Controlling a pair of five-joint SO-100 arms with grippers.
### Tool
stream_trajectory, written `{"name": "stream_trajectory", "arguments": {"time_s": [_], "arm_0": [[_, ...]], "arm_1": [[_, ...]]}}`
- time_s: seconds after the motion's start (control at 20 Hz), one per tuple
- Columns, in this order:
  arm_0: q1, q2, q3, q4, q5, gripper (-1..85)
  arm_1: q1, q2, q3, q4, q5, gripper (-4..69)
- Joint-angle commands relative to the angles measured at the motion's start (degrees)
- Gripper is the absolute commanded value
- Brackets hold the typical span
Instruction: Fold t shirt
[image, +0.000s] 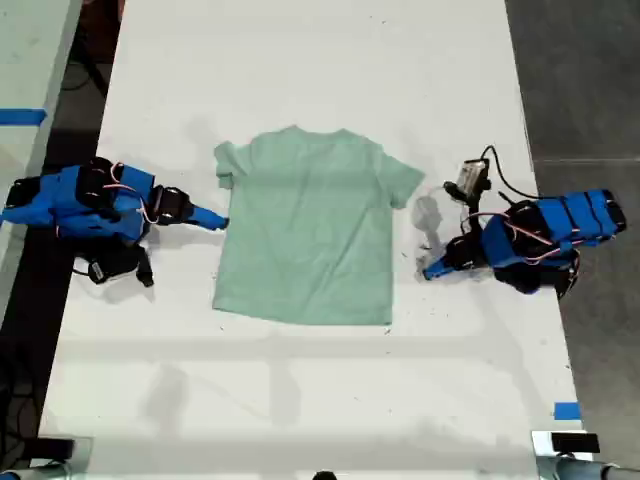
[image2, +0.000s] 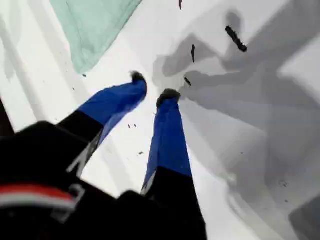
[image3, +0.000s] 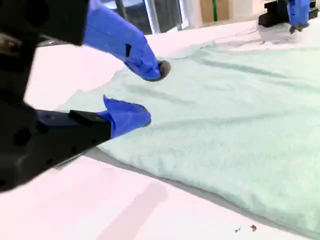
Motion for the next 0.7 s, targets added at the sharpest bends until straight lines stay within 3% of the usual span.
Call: {"name": "stream_trajectory", "arguments": {"time_s": [0.0, 0.1, 0.2, 0.3, 0.45, 0.65], "arm_0": [[-0.2, 0.4, 0.0, -1.3, -0.2, 11.0], [-0.2, 0.4, 0.0, -1.3, -0.2, 11.0], [-0.2, 0.4, 0.0, -1.3, -0.2, 11.0], [-0.2, 0.4, 0.0, -1.3, -0.2, 11.0], [-0.2, 0.4, 0.0, -1.3, -0.2, 11.0], [-0.2, 0.4, 0.0, -1.3, -0.2, 11.0]], "arm_1": [[2.6, 0.2, 3.9, -6.9, -0.2, 1.9], [4.1, 0.0, -2.6, -5.7, -1.9, 1.9], [12.5, -6.8, -14.9, -3.3, -9.9, 1.9], [23.5, -30.1, -34.1, 0.2, -19.4, 1.9], [42.5, -58.2, -57.0, 7.3, -32.1, 13.4], [59.7, -83.3, -66.5, 1.4, -42.9, 21.1]]}}
